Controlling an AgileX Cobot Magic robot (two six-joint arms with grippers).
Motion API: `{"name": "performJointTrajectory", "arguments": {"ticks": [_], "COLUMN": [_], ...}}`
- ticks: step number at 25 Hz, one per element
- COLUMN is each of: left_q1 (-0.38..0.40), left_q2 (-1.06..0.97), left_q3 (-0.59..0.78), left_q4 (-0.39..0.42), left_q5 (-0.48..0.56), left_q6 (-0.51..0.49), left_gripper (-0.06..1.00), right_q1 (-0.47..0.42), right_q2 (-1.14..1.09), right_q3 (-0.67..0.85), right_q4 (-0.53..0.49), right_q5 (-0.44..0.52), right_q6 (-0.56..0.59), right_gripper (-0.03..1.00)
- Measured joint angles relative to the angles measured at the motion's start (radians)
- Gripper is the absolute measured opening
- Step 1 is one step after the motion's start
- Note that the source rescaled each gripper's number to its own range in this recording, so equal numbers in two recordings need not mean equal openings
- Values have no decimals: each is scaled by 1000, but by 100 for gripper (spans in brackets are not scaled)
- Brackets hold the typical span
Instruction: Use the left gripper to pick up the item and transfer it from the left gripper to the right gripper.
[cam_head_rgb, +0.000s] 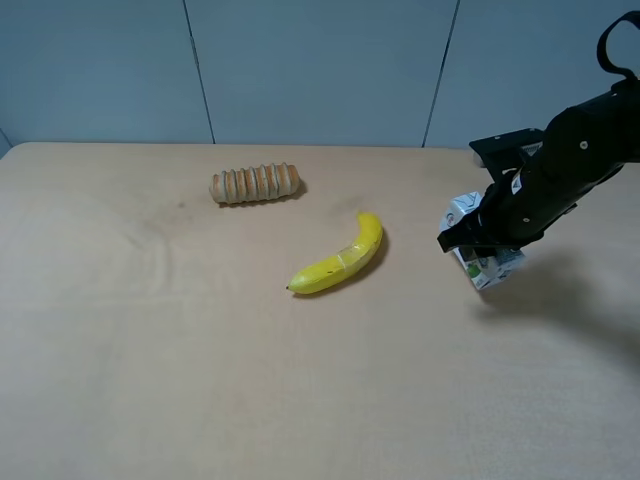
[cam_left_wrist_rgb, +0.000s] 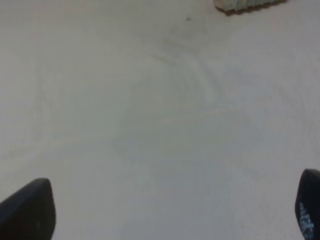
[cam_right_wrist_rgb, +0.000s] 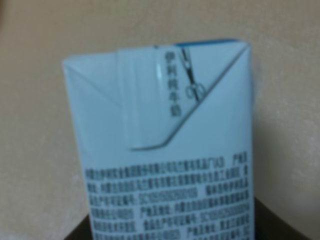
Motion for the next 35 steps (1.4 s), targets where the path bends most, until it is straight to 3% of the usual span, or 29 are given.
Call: {"name": "performJointTrajectory", "arguments": {"ticks": [3,4,6,7,8,10,13,20,23,30,35], "left_q1": [0,0,0,0,0,0,0,0,0,0,0], "left_q2": [0,0,0,0,0,0,0,0,0,0,0], "left_q3": [0,0,0,0,0,0,0,0,0,0,0], "left_q4": [0,0,0,0,0,0,1,1,1,1,1], "left_q5": [0,0,0,0,0,0,0,0,0,0,0], "left_q6": [0,0,0,0,0,0,0,0,0,0,0], "left_gripper": [93,93,93,93,93,93,93,93,93,93,93], "right_q1": [-2,-2,-2,-2,-2,-2,-2,-2,-2,-2,-2], "right_q2": [13,14,14,13,12,11,-9,-156,-251,-479,-646], "right_q3": [0,0,-2,-3,-3,-4,-38,-217,-245,-239,-106], "right_q4": [-3,-3,-4,-4,-5,-5,-3,24,53,164,188], "right_q5": [-9,-10,-18,-19,-18,-6,85,455,567,711,759], "right_q6": [0,0,0,0,0,0,0,0,0,0,-9], "right_gripper": [0,5,53,72,83,93,98,98,98,99,100]}}
